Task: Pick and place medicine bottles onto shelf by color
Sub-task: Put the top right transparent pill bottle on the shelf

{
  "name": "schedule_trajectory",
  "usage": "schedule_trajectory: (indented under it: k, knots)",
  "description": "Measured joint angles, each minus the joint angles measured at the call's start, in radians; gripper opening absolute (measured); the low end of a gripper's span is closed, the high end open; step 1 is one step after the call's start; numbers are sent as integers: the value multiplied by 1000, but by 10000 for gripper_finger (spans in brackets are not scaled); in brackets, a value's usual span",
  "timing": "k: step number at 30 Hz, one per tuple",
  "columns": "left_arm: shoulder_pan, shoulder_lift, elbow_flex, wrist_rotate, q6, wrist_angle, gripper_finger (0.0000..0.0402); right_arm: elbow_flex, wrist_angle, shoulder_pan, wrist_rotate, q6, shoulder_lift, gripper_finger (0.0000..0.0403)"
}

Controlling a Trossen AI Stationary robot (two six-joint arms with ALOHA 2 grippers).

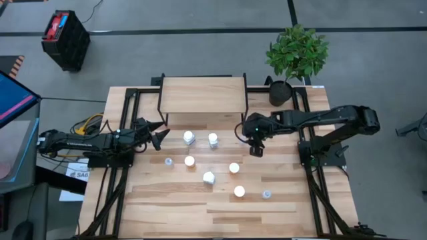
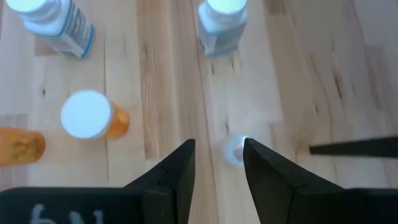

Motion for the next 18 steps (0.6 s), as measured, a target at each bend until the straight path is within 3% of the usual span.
schedule_trajectory:
  k: [5,13,18]
  knots:
    - [0,0,0,0,0,0,267,0,35,-8,0,-11,0,176]
    - [0,0,0,1,0,0,267,-1,54,-21,1,-3,65,265]
    - [0,9,0,7,0,0,267,0,70,-23,2,-7,140,280]
